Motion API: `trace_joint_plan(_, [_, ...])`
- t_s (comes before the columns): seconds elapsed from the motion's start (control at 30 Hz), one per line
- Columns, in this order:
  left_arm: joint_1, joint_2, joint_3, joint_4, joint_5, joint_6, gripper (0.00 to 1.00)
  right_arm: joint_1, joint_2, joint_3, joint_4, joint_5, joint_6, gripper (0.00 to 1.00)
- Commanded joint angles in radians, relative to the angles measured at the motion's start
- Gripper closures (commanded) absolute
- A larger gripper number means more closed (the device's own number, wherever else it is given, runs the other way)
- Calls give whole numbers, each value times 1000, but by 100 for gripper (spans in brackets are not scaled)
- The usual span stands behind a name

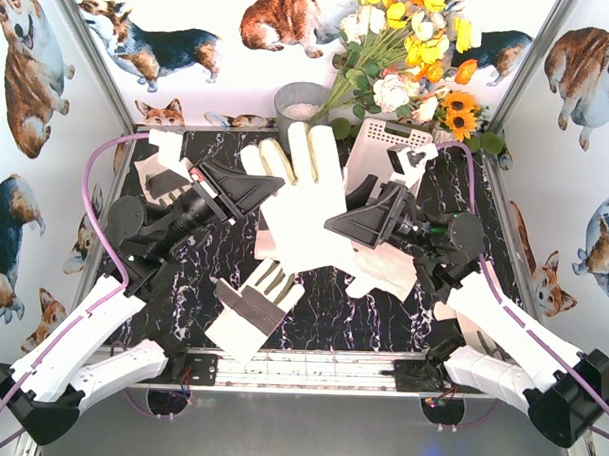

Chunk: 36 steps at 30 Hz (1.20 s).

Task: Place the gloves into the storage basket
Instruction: Turn over the glove, then pair the glove with the glove.

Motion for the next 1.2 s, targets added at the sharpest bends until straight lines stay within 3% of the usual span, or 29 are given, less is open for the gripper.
trace_joint_plan(0.0, [14,-20,-7,-25,-24,19,100,-3,-52,-7,-19,65,-60,35])
trace_joint_plan(0.07, [16,-24,-13,-25,-30,16,100,-5,-64,-11,-44,82,-76,35])
trace_joint_plan(0.33, [19,-35,-33,-24,-47,8,100,-7,-119,-21,-197,170,-166,57])
trace_joint_plan(0.77, [23,-19,-47,-55,-29,-15,100,-7,-179,-33,-276,281,-265,58])
trace_joint_plan(0.8, [25,-21,-50,-58,-33,-16,100,-7,-184,-35,-281,290,-273,61])
trace_joint_plan(0.9, [30,-26,-59,-64,-44,-15,100,-6,-190,-33,-317,304,-296,86])
trace_joint_plan(0.97, [37,-28,-59,-81,-52,-5,100,-6,-192,-31,-350,315,-308,98])
trace_joint_plan(1.17, [56,7,4,-346,-171,192,100,21,-197,-17,-618,483,-416,100])
